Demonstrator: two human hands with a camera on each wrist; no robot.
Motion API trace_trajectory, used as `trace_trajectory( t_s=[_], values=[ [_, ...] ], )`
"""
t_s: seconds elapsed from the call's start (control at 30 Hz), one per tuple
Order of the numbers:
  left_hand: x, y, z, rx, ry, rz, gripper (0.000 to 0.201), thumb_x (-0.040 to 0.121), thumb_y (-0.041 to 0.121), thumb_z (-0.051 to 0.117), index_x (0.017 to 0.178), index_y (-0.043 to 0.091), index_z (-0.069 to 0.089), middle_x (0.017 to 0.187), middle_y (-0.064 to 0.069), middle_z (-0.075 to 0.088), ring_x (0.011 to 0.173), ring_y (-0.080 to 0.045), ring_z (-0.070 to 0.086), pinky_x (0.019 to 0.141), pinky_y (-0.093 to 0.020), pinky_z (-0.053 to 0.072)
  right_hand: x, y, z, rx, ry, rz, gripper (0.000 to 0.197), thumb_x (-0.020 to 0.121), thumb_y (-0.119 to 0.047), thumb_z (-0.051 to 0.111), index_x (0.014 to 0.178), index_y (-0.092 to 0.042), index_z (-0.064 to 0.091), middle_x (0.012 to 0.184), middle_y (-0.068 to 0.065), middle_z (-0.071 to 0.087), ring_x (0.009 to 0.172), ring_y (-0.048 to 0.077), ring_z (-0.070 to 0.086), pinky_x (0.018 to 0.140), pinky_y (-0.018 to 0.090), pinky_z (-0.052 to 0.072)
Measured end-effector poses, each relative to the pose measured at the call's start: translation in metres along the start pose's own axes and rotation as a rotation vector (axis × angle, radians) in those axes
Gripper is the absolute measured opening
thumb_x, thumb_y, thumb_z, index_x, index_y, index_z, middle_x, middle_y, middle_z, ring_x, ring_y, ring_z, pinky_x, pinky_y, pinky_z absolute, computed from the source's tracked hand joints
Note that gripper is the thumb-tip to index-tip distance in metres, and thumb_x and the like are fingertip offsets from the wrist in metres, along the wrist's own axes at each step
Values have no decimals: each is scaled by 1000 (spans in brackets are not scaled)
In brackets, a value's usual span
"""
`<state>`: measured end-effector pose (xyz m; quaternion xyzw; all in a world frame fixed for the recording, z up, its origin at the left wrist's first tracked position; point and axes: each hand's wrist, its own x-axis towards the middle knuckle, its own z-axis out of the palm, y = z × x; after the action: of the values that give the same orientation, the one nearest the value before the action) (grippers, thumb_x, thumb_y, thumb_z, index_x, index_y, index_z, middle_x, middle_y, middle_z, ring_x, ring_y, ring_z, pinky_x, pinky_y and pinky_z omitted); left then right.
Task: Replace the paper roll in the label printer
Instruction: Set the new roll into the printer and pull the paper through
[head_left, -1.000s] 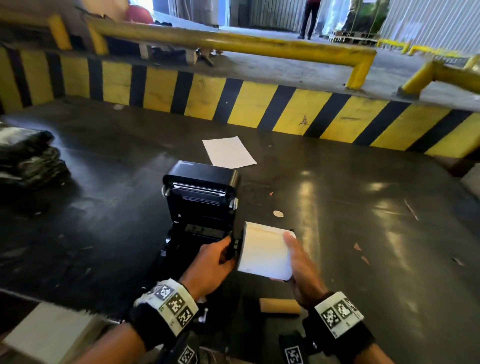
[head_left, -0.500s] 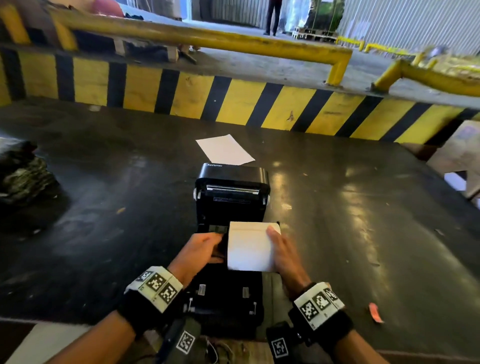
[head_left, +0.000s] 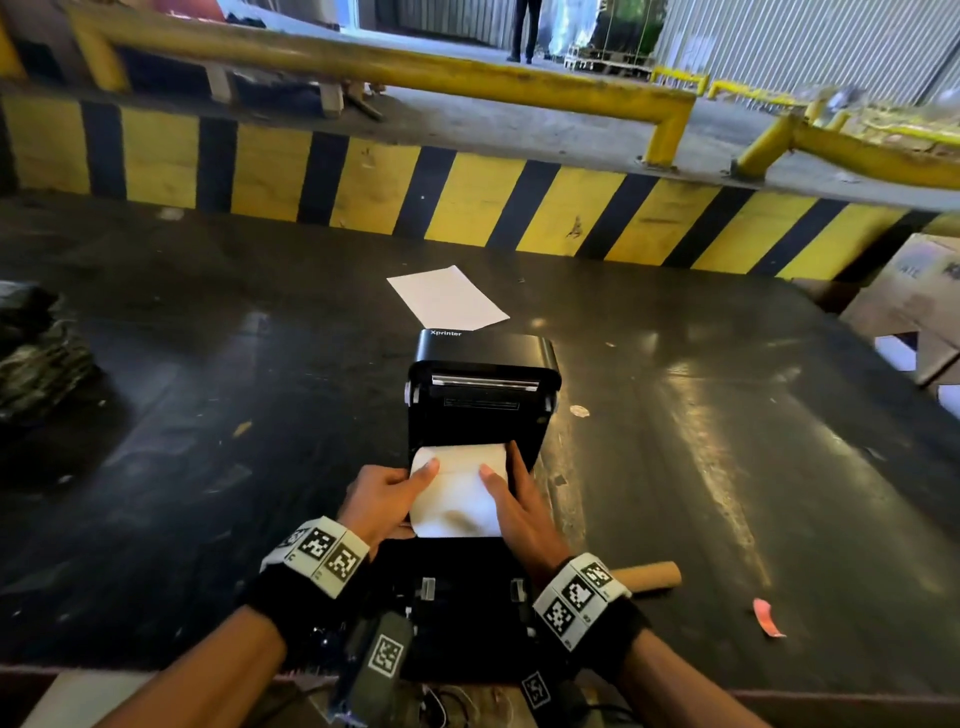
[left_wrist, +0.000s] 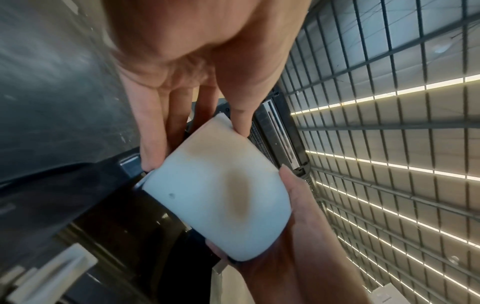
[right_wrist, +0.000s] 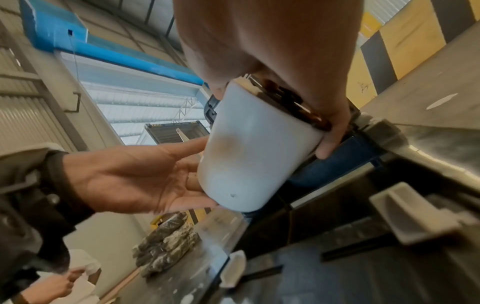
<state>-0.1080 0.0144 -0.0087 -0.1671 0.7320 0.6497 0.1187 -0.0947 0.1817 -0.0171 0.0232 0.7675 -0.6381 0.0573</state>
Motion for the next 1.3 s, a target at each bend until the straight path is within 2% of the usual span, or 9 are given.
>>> trace_trajectory(
  t_s=[0.07,0.2,0.3,0.37,0.5,0.73,1.03,1.17,1.3],
  values=[
    [3,-3,0,16,-14,1,38,80,39,68,84,1,71,90,-17,74,80,-26,72,70,-42,61,3,10,-1,-1,-28,36,79,71,-67,52,140,-46,21,149,-8,35,130,11,42,111,44,35],
    [8,-10,2,38,-45,1,35,78,38,70,80,3,73,88,-17,75,79,-27,73,74,-46,60,7,23,-11,-125,-73,54,83,64,-85,47,135,-60,11,154,-18,21,142,9,20,117,50,18],
    [13,-15,2,80,-59,9,34,76,41,71,77,7,75,85,-15,75,81,-28,72,78,-47,59,6,22,-18,-284,-87,42,73,80,-71,42,140,-52,5,158,-13,3,145,9,-4,119,51,5],
    [15,-19,3,145,-55,35,35,75,46,70,74,12,76,81,-11,76,79,-26,72,78,-46,59,7,27,-23,-354,-116,50,69,88,-59,41,143,-44,1,159,-6,-6,145,12,-11,119,51,1],
    [13,-21,9,205,-9,85,29,76,43,70,79,15,75,79,-7,75,76,-22,71,76,-45,59,8,41,-32,-427,-166,109,71,87,-60,40,143,-44,-2,158,0,-16,145,18,-15,118,53,-1],
    [2,-28,18,227,22,184,27,80,35,69,95,13,73,85,-5,74,78,-17,70,76,-40,59,8,55,-41,-414,-186,104,73,86,-58,43,143,-43,-1,158,2,-15,144,17,-14,118,52,-1],
    [3,-41,23,159,21,169,24,78,34,71,89,12,74,85,-7,74,80,-20,70,77,-45,59,5,56,-47,-408,-208,76,72,89,-52,45,143,-43,-2,158,0,-15,144,15,-14,117,46,-1],
    [3,-45,24,189,69,185,24,79,33,71,87,11,74,82,-7,74,78,-20,70,77,-44,59,9,56,-47,-422,-244,75,72,88,-56,44,141,-48,-4,158,0,-16,142,13,-16,117,50,-3],
    [3,-46,26,227,79,205,20,79,26,72,89,9,73,83,-7,73,78,-19,68,77,-39,58,9,57,-49,-458,-270,118,72,88,-55,44,142,-46,-3,158,4,-15,144,20,-14,118,51,-1]
  ],
)
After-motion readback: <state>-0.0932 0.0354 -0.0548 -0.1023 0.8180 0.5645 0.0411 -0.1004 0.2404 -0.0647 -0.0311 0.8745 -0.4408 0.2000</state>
